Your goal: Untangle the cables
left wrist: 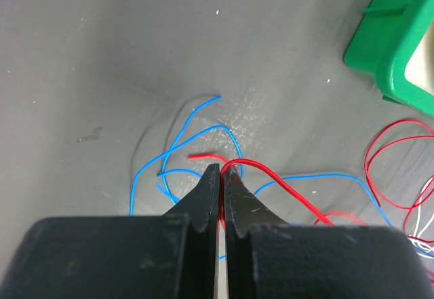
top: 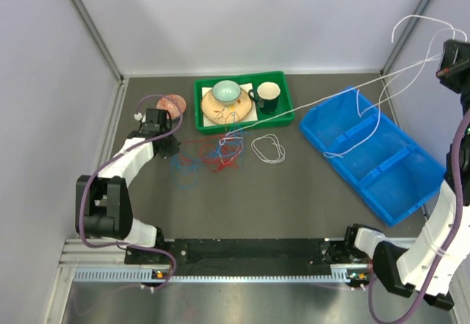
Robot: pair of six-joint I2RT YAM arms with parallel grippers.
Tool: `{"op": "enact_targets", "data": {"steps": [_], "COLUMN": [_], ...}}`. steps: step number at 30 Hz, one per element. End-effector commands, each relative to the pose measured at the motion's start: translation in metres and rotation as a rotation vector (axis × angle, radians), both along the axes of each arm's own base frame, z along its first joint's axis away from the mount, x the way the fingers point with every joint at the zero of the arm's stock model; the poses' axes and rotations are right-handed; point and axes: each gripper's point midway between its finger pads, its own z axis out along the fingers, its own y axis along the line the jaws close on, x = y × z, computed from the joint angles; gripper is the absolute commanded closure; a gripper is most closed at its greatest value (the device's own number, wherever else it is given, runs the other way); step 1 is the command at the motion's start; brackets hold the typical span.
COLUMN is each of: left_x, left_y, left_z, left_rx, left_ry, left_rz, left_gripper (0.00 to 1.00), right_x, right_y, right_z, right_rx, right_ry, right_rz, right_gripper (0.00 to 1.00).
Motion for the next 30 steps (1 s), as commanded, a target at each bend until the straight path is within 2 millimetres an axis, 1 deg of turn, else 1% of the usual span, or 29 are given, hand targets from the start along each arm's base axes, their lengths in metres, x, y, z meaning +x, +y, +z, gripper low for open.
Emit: {"op": "enact_targets", "data": {"steps": [1, 3, 4, 5, 6, 7, 8, 9, 10, 11, 12, 13, 14, 15, 16, 17, 18, 19, 20, 21, 22, 23, 24, 25, 26, 27, 28, 29, 30], "left_x": [0.000, -0.001, 0.000, -0.002, -0.002, -0.003, -0.001, 0.003, 0.008, 0.017, 0.018, 0.024, 0.027, 0.023, 0.025, 0.024, 0.021, 0.020, 0.019, 0.015, 0.013, 0.011, 0.002, -0.001, -0.013, -0.016, -0.022, -0.033, -0.037], "left_y": [0.012, 0.013, 0.013, 0.014, 0.014, 0.014, 0.013, 0.001, -0.011, -0.024, -0.046, -0.057, -0.062, -0.076, -0.083, -0.088, -0.094, -0.099, -0.103, -0.115, -0.123, -0.135, -0.156, -0.167, -0.190, -0.203, -0.213, -0.231, -0.242], "left_z": [-0.006, -0.011, -0.010, -0.011, -0.012, -0.013, -0.009, -0.003, 0.005, 0.020, 0.030, 0.047, 0.056, 0.062, 0.072, 0.075, 0.077, 0.082, 0.086, 0.087, 0.091, 0.090, 0.090, 0.093, 0.089, 0.092, 0.091, 0.087, 0.091], "left_rx": [0.032, 0.042, 0.043, 0.048, 0.050, 0.051, 0.046, 0.007, -0.017, -0.036, -0.042, -0.022, 0.012, 0.037, 0.048, 0.050, 0.051, 0.052, 0.053, 0.053, 0.053, 0.034, -0.001, -0.011, -0.029, -0.030, -0.022, -0.018, -0.020], "left_ry": [0.004, 0.020, 0.019, 0.033, 0.039, 0.041, 0.028, -0.001, -0.041, -0.107, -0.136, -0.178, -0.206, -0.216, -0.238, -0.241, -0.236, -0.248, -0.259, -0.264, -0.270, -0.267, -0.261, -0.261, -0.246, -0.257, -0.255, -0.243, -0.252], "left_rz": [0.033, 0.037, 0.033, 0.033, 0.032, 0.025, 0.021, -0.018, -0.087, -0.132, -0.202, -0.250, -0.265, -0.310, -0.346, -0.362, -0.386, -0.415, -0.431, -0.470, -0.505, -0.544, -0.615, -0.652, -0.724, -0.763, -0.802, -0.859, -0.889], "left_gripper": [1.00, 1.00, 1.00, 1.00, 1.00, 1.00, 1.00, 1.00, 1.00, 1.00, 0.99, 0.90, 0.61, 0.43, 0.32, 0.15, 0.08, 0.05, 0.02, 0.01, 0.01, 0.01, 0.01, 0.01, 0.01, 0.01, 0.01, 0.01, 0.01], "right_x": [0.010, 0.012, 0.012, 0.012, 0.016, 0.015, 0.016, 0.023, 0.021, 0.023, 0.032, 0.034, 0.030, 0.038, 0.039, 0.035, 0.038, 0.038, 0.032, 0.032, 0.030, 0.029, 0.027, 0.026, 0.028, 0.027, 0.029, 0.030, 0.031], "right_y": [-0.003, 0.002, 0.002, 0.002, 0.000, 0.001, 0.001, 0.001, 0.003, 0.003, 0.001, 0.000, 0.001, -0.002, -0.002, -0.001, -0.002, -0.003, -0.001, -0.002, -0.003, -0.003, -0.003, -0.003, -0.003, -0.001, -0.001, 0.000, 0.000], "right_z": [0.028, 0.035, 0.035, 0.034, 0.029, 0.027, 0.024, 0.014, 0.011, 0.006, -0.009, -0.016, -0.021, -0.039, -0.046, -0.051, -0.064, -0.068, -0.068, -0.075, -0.076, -0.079, -0.083, -0.084, -0.089, -0.091, -0.094, -0.101, -0.104], "right_rx": [0.005, 0.011, 0.011, 0.013, 0.018, 0.020, 0.022, 0.029, 0.032, 0.035, 0.045, 0.050, 0.048, 0.060, 0.063, 0.057, 0.062, 0.059, 0.050, 0.049, 0.045, 0.039, 0.039, 0.037, 0.041, 0.040, 0.042, 0.048, 0.050], "right_ry": [-0.056, -0.071, -0.071, -0.068, -0.054, -0.051, -0.042, -0.017, -0.014, -0.006, 0.025, 0.039, 0.042, 0.084, 0.098, 0.104, 0.134, 0.139, 0.135, 0.150, 0.151, 0.157, 0.163, 0.165, 0.180, 0.183, 0.189, 0.206, 0.211], "right_rz": [-0.004, 0.026, 0.029, 0.026, 0.026, 0.028, 0.030, 0.040, 0.047, 0.052, 0.053, 0.049, 0.049, 0.046, 0.046, 0.045, 0.046, 0.044, 0.042, 0.037, 0.033, 0.030, 0.027, 0.026, 0.031, 0.037, 0.042, 0.048, 0.050], "right_gripper": [1.00, 1.00, 1.00, 1.00, 1.00, 1.00, 1.00, 1.00, 1.00, 1.00, 1.00, 1.00, 1.00, 1.00, 1.00, 1.00, 1.00, 1.00, 1.00, 1.00, 1.00, 1.00, 1.00, 1.00, 1.00, 1.00, 1.00, 1.00, 1.00]}}
